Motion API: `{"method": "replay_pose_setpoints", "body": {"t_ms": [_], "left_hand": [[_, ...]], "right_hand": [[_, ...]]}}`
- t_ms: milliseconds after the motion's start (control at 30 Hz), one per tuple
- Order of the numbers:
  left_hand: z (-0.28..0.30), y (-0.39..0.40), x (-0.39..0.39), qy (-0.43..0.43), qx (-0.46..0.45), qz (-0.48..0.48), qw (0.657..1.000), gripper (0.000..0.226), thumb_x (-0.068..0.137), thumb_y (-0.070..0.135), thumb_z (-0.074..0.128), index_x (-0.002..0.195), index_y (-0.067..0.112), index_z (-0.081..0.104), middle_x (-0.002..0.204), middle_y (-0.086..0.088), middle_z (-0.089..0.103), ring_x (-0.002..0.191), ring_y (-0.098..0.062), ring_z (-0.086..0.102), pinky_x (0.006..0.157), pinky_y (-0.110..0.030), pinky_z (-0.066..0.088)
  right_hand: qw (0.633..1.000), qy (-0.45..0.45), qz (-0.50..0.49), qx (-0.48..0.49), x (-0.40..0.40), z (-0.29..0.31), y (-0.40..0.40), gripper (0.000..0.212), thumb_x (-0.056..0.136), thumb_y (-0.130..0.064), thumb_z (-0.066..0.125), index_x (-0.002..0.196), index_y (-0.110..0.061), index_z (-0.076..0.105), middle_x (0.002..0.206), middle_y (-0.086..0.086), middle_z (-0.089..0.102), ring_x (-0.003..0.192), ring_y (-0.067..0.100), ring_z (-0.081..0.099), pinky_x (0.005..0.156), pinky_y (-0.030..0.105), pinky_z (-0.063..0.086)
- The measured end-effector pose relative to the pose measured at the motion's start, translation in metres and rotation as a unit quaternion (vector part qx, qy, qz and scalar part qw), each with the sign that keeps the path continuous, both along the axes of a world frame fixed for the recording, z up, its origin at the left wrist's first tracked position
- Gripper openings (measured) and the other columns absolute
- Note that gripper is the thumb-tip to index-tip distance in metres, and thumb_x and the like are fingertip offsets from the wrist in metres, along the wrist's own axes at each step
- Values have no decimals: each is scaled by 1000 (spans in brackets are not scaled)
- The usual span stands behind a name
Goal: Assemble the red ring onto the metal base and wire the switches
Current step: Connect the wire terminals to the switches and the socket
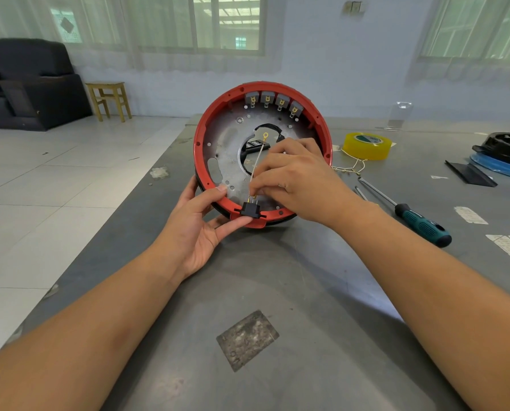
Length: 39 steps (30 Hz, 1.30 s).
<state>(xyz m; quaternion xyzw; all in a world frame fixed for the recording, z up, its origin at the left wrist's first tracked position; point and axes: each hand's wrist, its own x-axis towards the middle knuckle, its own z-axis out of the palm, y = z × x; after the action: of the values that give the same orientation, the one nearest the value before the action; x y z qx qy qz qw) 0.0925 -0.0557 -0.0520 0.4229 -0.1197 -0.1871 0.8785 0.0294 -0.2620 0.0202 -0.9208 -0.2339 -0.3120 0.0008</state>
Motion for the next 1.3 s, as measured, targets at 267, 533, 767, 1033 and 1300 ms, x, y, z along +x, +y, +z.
{"method": "replay_pose_setpoints", "body": {"t_ms": [267, 533, 767, 1033, 1300], "left_hand": [[-1, 0, 2, -4, 2, -2, 1000, 65, 84, 10, 79, 144, 25, 61, 109, -6, 76, 98, -34, 78, 82, -49, 64], [-3, 0, 3, -6, 2, -4, 1000, 67, 85, 10, 79, 146, 23, 58, 103, -7, 79, 91, -32, 78, 82, -51, 64], [-2, 1, 2, -6, 1, -8, 1000, 68, 88, 9, 77, 151, 20, 52, 99, -6, 79, 94, -31, 79, 82, -51, 64], [0, 1, 0, -8, 2, -10, 1000, 62, 90, 9, 75, 148, 19, 55, 98, -4, 79, 94, -29, 79, 80, -48, 64], [3, 0, -4, -4, 4, -4, 1000, 73, 80, 12, 80, 149, 19, 55, 95, -5, 77, 93, -26, 76, 79, -47, 64]], "right_hand": [[1000, -12, 8, 2, 0, -1, 1, 14, 97, -30, 67, 99, -31, 81, 104, -16, 74, 113, 25, 57, 94, 51, 38], [1000, -13, 20, -12, -1, 0, 2, 16, 96, -30, 66, 101, -31, 81, 105, -17, 73, 113, 25, 57, 95, 49, 38], [999, -19, 26, -17, -3, 0, 4, 12, 94, -29, 70, 98, -31, 82, 105, -15, 72, 113, 28, 55, 89, 44, 36], [996, 83, 35, 1, -11, 9, 13, 23, 100, -9, 60, 108, -14, 80, 110, 4, 71, 95, 24, 68, 76, 45, 55], [994, 106, 33, -12, -14, 13, 19, 24, 100, -8, 58, 111, -14, 79, 113, 4, 71, 95, 23, 67, 76, 44, 56]]}}
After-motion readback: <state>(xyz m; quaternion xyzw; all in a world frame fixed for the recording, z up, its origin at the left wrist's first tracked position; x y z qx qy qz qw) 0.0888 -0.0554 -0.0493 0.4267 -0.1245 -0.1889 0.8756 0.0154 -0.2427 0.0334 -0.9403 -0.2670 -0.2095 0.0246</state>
